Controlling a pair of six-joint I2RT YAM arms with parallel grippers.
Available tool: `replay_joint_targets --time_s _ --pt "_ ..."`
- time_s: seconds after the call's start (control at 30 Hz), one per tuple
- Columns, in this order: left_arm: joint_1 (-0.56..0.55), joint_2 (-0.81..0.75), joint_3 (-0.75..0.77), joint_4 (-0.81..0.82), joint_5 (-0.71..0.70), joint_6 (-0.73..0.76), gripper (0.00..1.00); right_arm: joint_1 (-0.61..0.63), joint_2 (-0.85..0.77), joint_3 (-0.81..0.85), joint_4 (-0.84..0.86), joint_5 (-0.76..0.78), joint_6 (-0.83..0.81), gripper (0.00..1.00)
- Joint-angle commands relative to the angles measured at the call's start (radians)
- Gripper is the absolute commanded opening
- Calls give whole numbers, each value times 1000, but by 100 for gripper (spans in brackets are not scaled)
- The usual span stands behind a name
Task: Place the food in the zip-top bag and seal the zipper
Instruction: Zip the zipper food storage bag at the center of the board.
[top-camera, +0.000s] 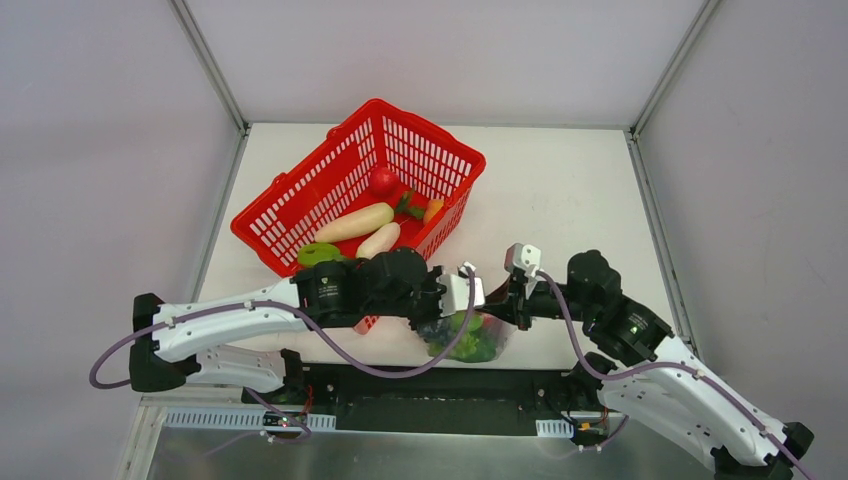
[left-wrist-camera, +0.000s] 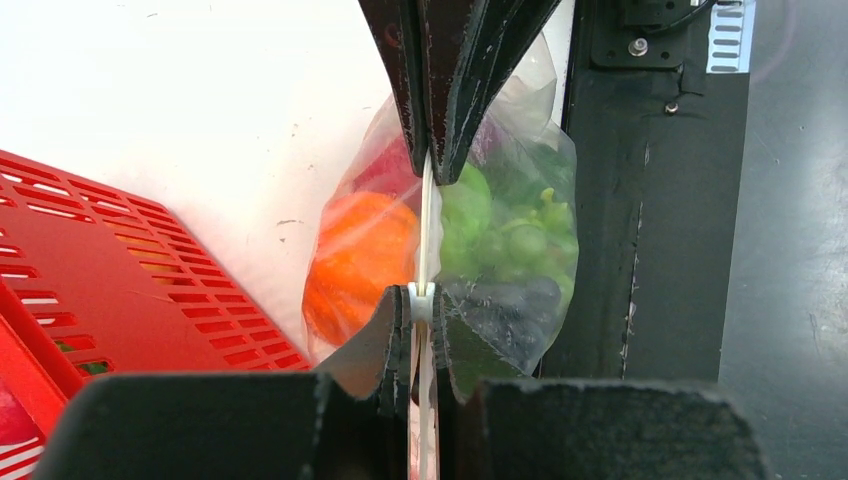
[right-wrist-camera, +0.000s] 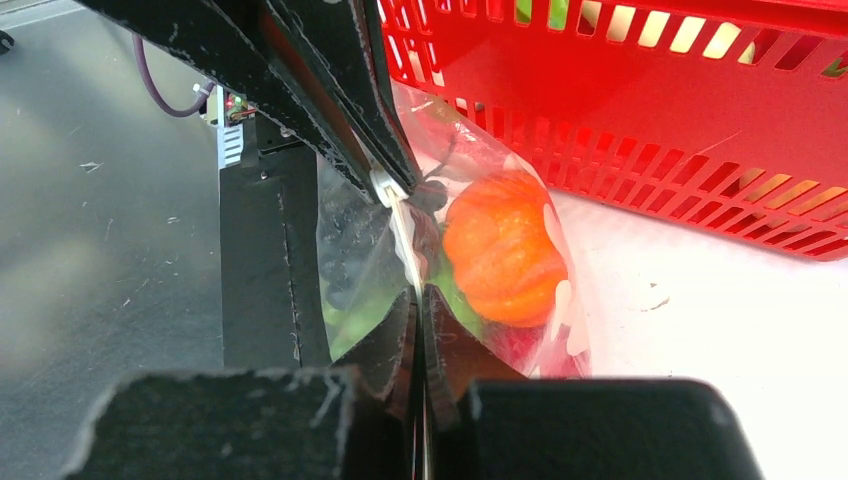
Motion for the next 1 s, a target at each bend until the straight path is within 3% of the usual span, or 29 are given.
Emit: replay_joint_targets --time_s 0.0,0.47,0.97 --pt "18 -69 -31 42 -37 -28 0 -2 -20 -5 50 44 24 0" --pt "29 -243 -212 5 -151 -96 0 -2 -77 -28 71 185 68 0" --pt "29 -359 -276 -75 -215 -137 0 -3 -138 -43 96 268 101 0"
